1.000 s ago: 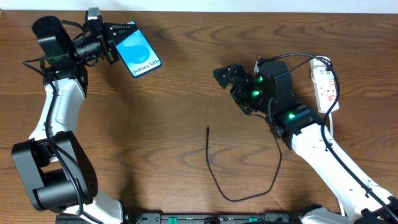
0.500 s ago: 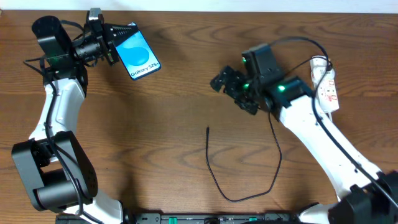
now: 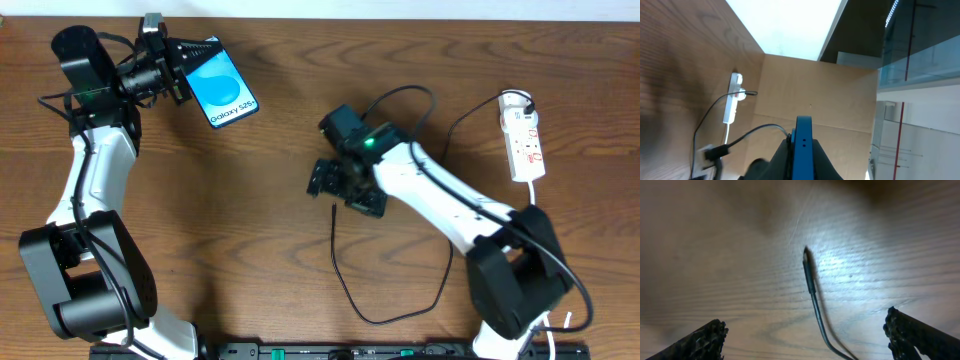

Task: Plug charger to phone and switch on socket
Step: 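Lower the right gripper onto the black USB-C cable end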

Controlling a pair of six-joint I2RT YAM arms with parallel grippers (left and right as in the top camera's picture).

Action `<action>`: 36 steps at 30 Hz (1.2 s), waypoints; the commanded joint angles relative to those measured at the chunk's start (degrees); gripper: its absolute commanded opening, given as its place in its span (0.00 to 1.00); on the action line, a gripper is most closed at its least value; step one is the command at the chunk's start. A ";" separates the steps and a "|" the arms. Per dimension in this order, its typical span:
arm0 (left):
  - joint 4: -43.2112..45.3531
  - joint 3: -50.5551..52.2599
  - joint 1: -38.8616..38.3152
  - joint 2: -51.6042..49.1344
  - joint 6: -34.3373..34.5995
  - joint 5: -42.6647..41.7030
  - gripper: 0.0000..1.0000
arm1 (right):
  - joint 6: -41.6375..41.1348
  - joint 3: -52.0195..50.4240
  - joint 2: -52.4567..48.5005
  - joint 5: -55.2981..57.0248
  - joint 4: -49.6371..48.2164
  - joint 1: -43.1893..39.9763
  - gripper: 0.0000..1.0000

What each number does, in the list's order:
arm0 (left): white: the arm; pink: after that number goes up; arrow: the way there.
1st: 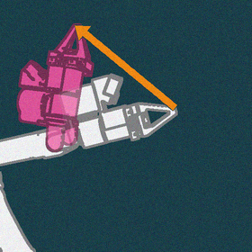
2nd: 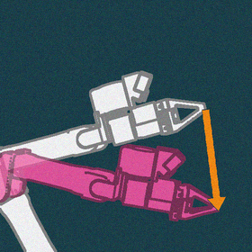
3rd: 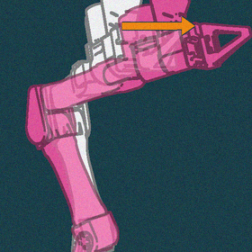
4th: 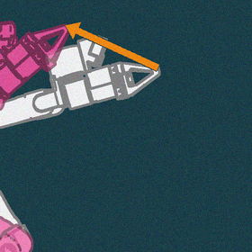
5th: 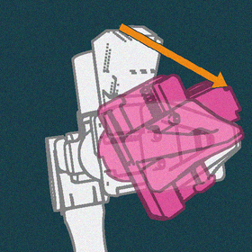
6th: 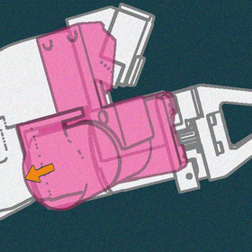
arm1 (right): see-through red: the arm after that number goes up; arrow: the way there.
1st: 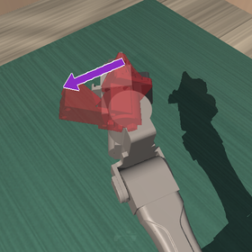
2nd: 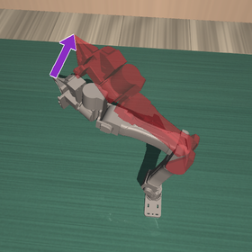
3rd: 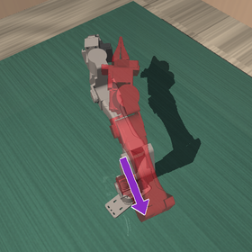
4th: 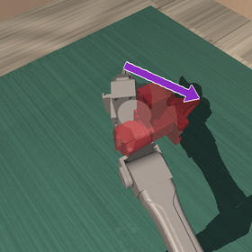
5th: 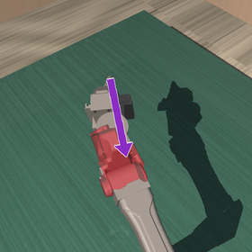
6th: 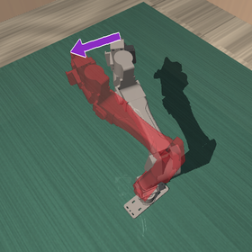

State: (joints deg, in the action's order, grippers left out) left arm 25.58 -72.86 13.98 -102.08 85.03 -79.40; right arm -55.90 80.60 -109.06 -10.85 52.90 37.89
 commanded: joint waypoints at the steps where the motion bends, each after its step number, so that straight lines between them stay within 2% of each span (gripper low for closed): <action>1: 0.46 -0.96 0.09 1.27 -0.74 -1.18 0.07 | -2.95 0.81 -2.36 1.40 0.55 2.86 0.99; 12: 0.46 -0.96 0.09 1.25 -0.74 -1.18 0.07 | -5.16 0.00 -4.76 7.65 1.84 6.91 0.93; 17: 0.46 -0.96 0.09 1.27 -0.74 -1.18 0.07 | -5.09 -0.04 -5.25 10.25 1.84 6.99 0.99; 36: 0.46 -0.96 0.09 1.27 -0.74 -1.18 0.07 | -2.71 -0.07 -11.32 12.41 -1.46 6.78 0.99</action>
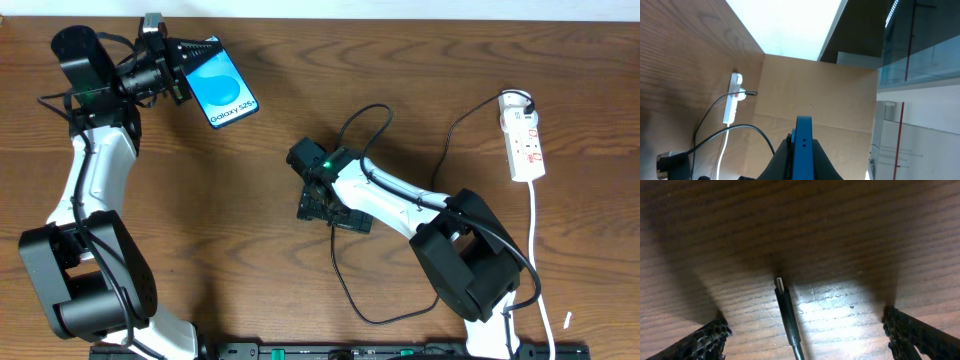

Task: Plug charger to phone and switch on socket
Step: 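Lower the right gripper onto the black USB-C cable end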

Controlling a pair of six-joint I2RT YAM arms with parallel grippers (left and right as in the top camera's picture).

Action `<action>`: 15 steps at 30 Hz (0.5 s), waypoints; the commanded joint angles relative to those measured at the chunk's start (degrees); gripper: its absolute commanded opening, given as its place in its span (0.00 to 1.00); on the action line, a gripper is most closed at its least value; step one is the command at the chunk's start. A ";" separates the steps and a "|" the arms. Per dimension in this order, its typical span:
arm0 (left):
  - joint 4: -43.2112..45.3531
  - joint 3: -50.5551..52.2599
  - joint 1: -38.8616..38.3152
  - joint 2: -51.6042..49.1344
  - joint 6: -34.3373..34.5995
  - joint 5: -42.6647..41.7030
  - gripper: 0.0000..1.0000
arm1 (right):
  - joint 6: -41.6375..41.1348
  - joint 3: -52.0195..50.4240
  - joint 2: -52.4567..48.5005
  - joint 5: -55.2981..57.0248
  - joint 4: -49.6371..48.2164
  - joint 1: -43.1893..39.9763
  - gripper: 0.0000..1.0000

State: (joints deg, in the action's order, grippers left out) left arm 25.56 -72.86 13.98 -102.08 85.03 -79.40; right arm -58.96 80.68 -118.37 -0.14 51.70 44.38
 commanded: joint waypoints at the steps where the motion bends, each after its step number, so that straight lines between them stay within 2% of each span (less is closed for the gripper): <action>1: 0.48 -0.96 0.09 1.27 -0.74 -1.18 0.08 | 0.35 -0.15 -2.01 1.70 -0.24 0.28 0.98; 5: 0.48 -0.96 0.09 1.27 -0.74 -1.18 0.07 | 0.33 -0.15 -2.03 1.70 -0.28 0.28 0.90; 12: 0.48 -0.96 0.09 1.27 -0.76 -1.18 0.07 | 0.33 -0.15 -2.03 1.73 -0.37 0.28 0.53; 15: 0.48 -0.96 0.09 1.25 -0.76 -1.18 0.07 | 0.33 -0.15 -2.03 1.75 -0.55 0.28 0.45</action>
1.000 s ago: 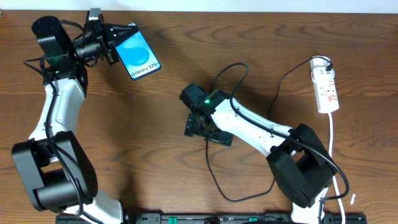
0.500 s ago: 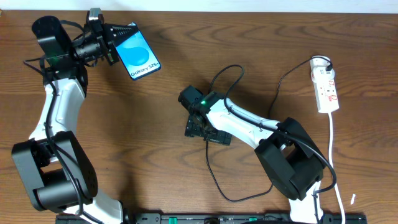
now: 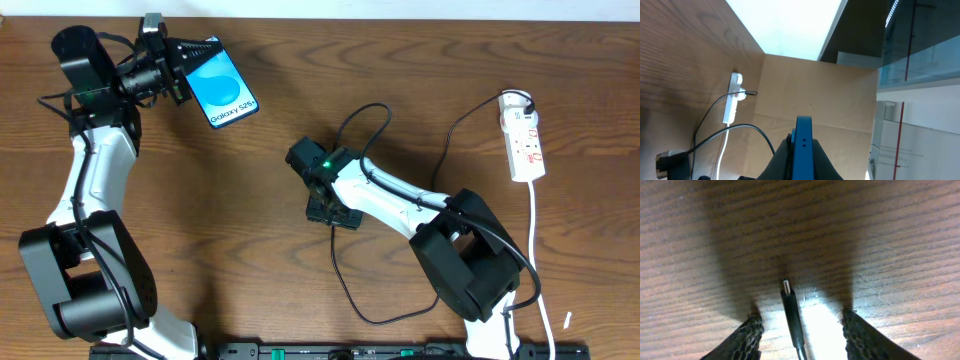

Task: Plug charger to phone and switch on socket
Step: 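Lower the right gripper onto the black USB-C cable end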

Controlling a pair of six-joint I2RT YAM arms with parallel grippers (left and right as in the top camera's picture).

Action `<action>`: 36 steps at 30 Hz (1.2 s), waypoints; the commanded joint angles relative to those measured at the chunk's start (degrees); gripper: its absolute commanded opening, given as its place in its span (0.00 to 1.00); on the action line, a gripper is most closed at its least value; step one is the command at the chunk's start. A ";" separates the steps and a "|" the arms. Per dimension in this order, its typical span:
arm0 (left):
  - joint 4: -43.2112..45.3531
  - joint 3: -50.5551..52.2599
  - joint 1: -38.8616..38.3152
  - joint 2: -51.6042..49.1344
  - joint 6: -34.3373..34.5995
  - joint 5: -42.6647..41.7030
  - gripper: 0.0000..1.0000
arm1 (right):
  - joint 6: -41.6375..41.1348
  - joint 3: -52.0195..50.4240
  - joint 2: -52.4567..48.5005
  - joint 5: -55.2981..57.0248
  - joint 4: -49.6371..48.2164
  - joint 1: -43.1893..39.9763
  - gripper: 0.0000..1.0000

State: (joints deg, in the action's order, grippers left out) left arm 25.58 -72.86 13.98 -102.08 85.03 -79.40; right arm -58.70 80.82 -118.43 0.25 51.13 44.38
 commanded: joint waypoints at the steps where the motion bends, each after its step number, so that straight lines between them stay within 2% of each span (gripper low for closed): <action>1: 0.46 -0.96 0.09 1.25 -0.76 -1.18 0.08 | 0.07 -0.28 -1.97 1.36 -0.04 0.28 0.42; 7: 0.46 -0.96 0.09 1.25 -0.76 -1.18 0.08 | 0.07 -0.28 -1.97 1.36 -0.20 0.28 0.27; 10: 0.46 -0.96 0.09 1.27 -0.76 -1.20 0.07 | 0.07 -0.28 -1.97 1.38 -0.20 0.28 0.23; 18: 0.46 -0.96 0.09 1.25 -0.74 -1.20 0.07 | 0.07 -0.28 -1.97 2.62 -0.85 0.17 0.22; 22: 0.46 -0.96 0.09 1.25 -0.76 -1.20 0.07 | 0.07 -0.28 -1.97 2.64 -1.07 -0.02 0.18; 24: 0.46 -0.96 0.09 1.27 -0.76 -1.18 0.07 | 0.07 -0.28 -1.97 2.62 -1.20 -0.11 0.13; 27: 0.46 -0.96 0.09 1.27 -0.74 -1.20 0.07 | 0.07 -0.28 -1.97 2.60 -1.22 -0.20 0.01; 33: 0.46 -0.96 0.09 1.25 -0.76 -1.18 0.08 | 0.39 -0.26 -1.97 -1.03 -1.31 -0.20 0.01; 36: 0.46 -0.96 0.09 1.27 -0.74 -1.18 0.07 | 3.85 -0.26 -1.97 -6.64 -3.13 -0.48 0.01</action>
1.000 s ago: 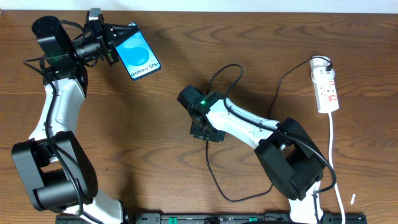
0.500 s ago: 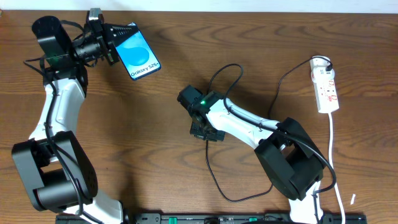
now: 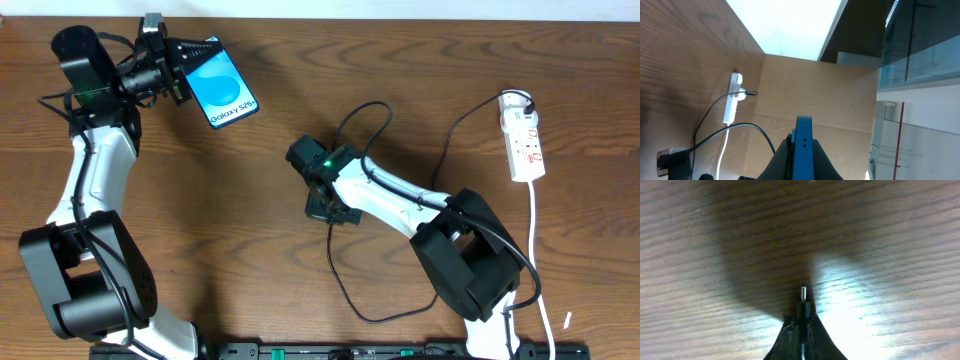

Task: Plug charger to phone and switch on socket
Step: 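Lower the right gripper onto the black USB-C cable end, then lift the cable plug with the right gripper toward the phone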

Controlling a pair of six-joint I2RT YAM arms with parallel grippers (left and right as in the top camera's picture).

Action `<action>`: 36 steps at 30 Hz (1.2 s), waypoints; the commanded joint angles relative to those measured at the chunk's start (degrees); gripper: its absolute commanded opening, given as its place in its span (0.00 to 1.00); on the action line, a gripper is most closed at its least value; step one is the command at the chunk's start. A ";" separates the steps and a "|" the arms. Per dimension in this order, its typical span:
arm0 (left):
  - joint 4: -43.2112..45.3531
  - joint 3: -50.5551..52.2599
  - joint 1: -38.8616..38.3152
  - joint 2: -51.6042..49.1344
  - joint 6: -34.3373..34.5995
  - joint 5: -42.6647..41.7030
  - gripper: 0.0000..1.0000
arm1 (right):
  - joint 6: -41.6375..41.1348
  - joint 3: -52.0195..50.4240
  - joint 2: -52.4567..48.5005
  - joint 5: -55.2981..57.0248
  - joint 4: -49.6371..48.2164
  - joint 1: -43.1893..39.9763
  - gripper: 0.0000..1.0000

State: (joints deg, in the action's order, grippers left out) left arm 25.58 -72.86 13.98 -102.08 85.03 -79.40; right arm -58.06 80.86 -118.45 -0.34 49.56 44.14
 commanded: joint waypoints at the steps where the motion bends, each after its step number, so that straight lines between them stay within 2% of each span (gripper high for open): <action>1: 0.46 -0.96 0.09 1.25 -0.76 -1.18 0.08 | 5.07 -0.31 -1.95 -9.01 -2.64 -0.50 0.01; 9: 0.46 -0.96 0.09 1.25 -0.74 -1.18 0.07 | 19.67 -0.31 -1.95 -36.28 -12.61 -3.37 0.01; 14: 0.46 -0.96 0.09 1.27 -0.74 -1.18 0.07 | 20.02 -0.31 -1.95 -45.00 -16.31 -4.79 0.01; 21: 0.46 -0.96 0.09 1.25 -0.74 -1.18 0.08 | 22.18 -0.31 -1.95 -47.80 -25.64 -4.96 0.01; 28: 0.46 -0.96 0.11 1.27 -0.74 -1.16 0.08 | 22.14 -0.31 -1.95 -65.66 -40.46 -7.13 0.01; 36: 0.46 -0.96 0.11 1.25 -0.70 -0.96 0.07 | 22.82 -0.31 -1.95 -73.11 -41.20 -10.82 0.01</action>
State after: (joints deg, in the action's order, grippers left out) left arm 25.58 -72.86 14.00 -102.08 85.03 -79.40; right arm -36.73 80.44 -119.63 -66.41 8.67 34.57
